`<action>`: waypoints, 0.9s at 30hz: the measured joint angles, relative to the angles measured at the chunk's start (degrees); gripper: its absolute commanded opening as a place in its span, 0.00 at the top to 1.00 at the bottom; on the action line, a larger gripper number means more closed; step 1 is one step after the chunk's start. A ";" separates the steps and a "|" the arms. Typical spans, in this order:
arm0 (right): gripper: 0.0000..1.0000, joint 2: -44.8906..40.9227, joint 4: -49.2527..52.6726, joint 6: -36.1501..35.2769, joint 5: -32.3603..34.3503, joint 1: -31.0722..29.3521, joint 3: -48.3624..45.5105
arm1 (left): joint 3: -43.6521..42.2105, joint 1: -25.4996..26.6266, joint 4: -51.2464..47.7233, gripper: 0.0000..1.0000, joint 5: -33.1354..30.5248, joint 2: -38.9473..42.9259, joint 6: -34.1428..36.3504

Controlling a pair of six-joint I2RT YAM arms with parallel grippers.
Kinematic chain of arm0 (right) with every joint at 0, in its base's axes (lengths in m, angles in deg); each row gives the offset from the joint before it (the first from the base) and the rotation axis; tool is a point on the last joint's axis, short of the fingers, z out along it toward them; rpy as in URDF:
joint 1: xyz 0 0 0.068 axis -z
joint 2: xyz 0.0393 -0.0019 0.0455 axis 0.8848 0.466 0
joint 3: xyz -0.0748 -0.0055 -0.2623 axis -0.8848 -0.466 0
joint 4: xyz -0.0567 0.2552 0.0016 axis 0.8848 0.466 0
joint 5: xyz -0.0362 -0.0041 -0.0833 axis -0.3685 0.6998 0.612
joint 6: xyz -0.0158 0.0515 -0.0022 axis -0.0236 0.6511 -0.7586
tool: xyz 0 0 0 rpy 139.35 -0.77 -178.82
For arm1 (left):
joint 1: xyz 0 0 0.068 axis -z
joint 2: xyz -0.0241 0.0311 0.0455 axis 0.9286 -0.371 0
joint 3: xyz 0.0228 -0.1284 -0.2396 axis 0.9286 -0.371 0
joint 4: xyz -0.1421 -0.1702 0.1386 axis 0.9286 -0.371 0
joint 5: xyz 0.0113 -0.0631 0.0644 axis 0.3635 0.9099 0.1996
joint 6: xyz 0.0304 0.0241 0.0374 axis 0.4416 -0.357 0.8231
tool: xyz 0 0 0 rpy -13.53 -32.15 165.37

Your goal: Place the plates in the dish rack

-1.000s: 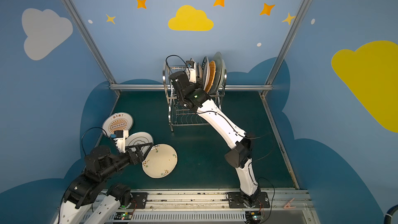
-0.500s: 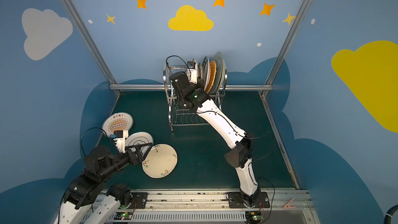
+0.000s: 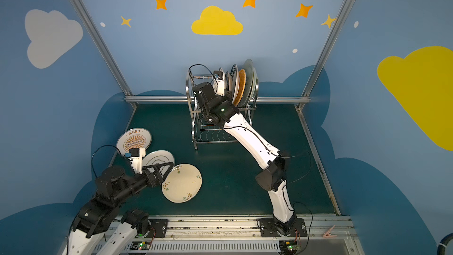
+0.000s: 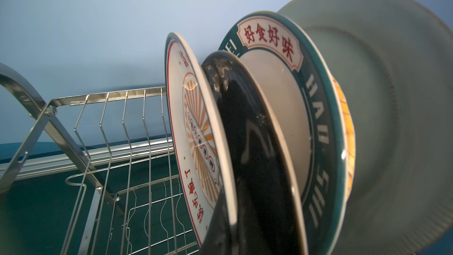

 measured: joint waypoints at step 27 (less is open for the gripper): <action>0.93 0.00 5.46 7.54 -4.28 0.28 1.88 | -0.31 -1.11 0.39 0.00 1.31 0.00 -0.02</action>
